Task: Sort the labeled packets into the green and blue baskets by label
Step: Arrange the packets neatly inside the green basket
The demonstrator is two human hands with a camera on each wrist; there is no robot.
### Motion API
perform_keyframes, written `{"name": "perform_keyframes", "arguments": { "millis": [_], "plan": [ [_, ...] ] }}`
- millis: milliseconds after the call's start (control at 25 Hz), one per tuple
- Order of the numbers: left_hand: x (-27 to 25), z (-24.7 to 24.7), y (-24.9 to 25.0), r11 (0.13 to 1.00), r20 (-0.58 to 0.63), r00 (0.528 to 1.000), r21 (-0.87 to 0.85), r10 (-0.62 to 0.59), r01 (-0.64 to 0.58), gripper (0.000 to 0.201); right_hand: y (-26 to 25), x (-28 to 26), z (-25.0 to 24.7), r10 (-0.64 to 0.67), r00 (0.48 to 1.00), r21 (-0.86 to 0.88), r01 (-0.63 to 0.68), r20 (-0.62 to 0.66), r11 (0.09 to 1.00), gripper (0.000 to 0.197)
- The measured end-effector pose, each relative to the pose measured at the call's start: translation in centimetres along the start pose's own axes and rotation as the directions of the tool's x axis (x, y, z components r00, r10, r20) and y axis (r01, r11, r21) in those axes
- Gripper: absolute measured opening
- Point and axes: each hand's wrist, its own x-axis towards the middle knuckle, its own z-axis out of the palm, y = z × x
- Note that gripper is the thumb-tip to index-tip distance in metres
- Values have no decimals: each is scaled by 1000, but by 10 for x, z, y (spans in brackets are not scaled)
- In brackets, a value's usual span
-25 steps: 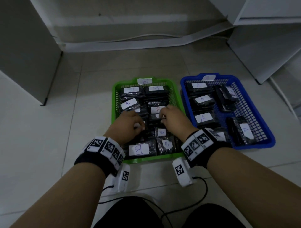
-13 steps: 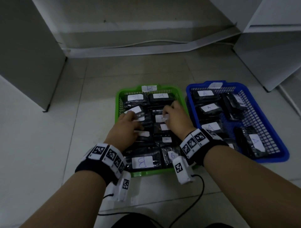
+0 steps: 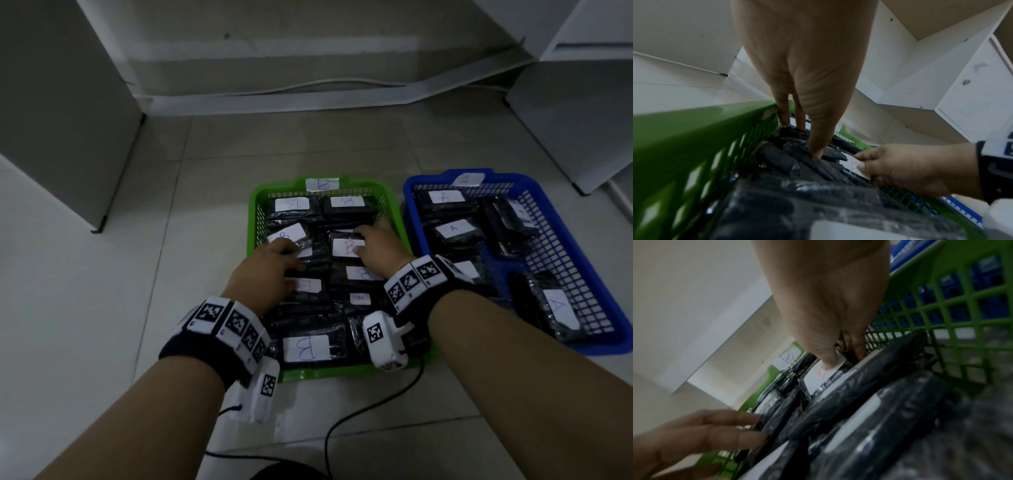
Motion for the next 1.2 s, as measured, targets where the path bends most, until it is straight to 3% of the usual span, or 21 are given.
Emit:
{"name": "perform_keyframes", "arguments": {
  "millis": [120, 320, 480, 640, 760, 920, 1040, 1120, 1200],
  "plan": [
    [-1, 1, 1, 1000, -10, 1000, -17, -7, 7, 32, -2, 2, 3, -52, 998, -72, 50, -24, 996, 43],
    [-1, -1, 4, 1000, -24, 1000, -2, 6, -6, 32, -5, -5, 0, -227, 956, -239, 180, -188, 954, 36],
    [0, -2, 6, 1000, -70, 998, 30, -6, 8, 33, -3, -2, 1, -212, 977, -177, 210, 12, 961, 52],
    [2, -5, 6, 1000, 42, 999, 2, -20, 20, 36, -11, -4, -4, -175, 984, -231, 175, 20, 957, 50],
    [-4, -10, 6, 1000, 17, 1000, -28, -10, 10, 34, -10, -16, -9, -212, 977, -321, 202, 4, 925, 51],
    [-12, -16, 9, 1000, 117, 993, 1, -12, 12, 23, -1, -41, -19, -261, 961, -129, 248, -95, 960, 18],
    [-14, -18, 12, 997, 160, 985, 56, -57, 49, 15, 3, -63, -18, -230, 965, -161, 248, 122, 955, 26],
    [-18, -21, 16, 992, 137, 988, 105, -77, 62, 12, 4, -74, -14, -236, 958, -190, 266, 164, 945, 35],
    [-26, -22, 17, 991, 36, 994, 93, -102, 98, 15, -1, -83, -11, -277, 958, -124, 284, 71, 951, 29]
  ]
}}
